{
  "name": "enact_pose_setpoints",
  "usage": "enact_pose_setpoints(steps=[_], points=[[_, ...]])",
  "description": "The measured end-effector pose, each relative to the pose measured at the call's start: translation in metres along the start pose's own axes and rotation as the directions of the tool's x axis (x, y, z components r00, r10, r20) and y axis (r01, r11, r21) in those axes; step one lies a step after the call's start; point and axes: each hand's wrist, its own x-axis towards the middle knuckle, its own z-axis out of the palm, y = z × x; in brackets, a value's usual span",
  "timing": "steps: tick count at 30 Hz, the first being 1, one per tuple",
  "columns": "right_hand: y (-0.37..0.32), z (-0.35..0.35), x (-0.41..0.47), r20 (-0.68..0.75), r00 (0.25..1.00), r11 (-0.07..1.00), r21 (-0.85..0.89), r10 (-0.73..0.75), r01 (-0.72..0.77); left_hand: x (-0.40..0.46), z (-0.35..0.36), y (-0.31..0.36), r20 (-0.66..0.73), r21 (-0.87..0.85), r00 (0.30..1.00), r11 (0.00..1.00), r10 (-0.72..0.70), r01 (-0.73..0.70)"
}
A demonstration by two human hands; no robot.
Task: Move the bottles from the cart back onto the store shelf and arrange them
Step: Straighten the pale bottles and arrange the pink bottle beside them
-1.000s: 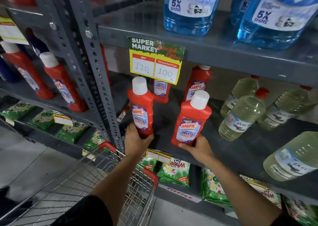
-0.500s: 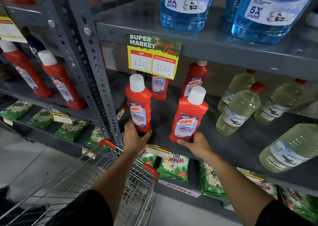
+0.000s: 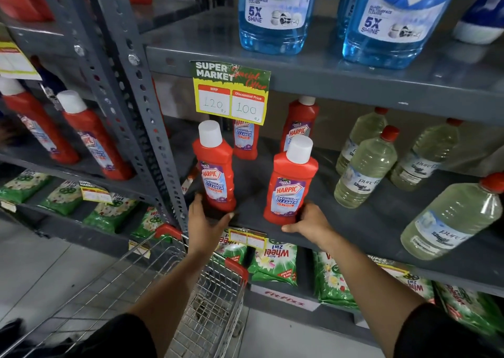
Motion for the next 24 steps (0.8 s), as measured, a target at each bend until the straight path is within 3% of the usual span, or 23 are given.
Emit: enact_pose_setpoints(steps=[4, 6, 11, 16, 20, 22, 24], points=[[0.011, -0.009, -0.019, -0.124, 0.991, 0.986, 0.148, -0.051, 0.069, -0.037, 0.001, -0.003, -0.098, 0.005, 0.979, 0.984, 0.177, -0.178], [0.024, -0.017, -0.036, -0.257, 0.965, 0.978, 0.184, -0.054, 0.104, -0.05, 0.01, 0.007, -0.04, 0.004, 0.965, 0.966, 0.258, -0.258], [0.057, -0.05, -0.08, -0.503, 0.861, 0.981, 0.12, -0.073, 0.153, -0.076, 0.05, 0.05, 0.212, -0.012, 0.85, 0.871, 0.482, -0.491], [0.077, -0.094, -0.115, -0.701, 0.701, 0.986, -0.014, -0.13, 0.169, -0.088, 0.109, 0.11, 0.226, -0.127, 0.828, 0.858, 0.514, -0.498], [0.107, -0.137, -0.134, -0.832, 0.546, 0.993, -0.039, -0.095, 0.113, -0.092, 0.165, 0.151, 0.225, -0.128, 0.865, 0.893, 0.449, -0.43], [0.119, -0.157, -0.134, -0.829, 0.558, 0.995, 0.017, -0.042, 0.1, -0.088, 0.19, 0.165, 0.234, -0.095, 0.906, 0.936, 0.353, -0.34], [0.125, -0.174, -0.131, -0.771, 0.637, 0.992, 0.063, -0.019, 0.106, -0.085, 0.213, 0.178, 0.255, -0.05, 0.929, 0.963, 0.268, -0.264]])
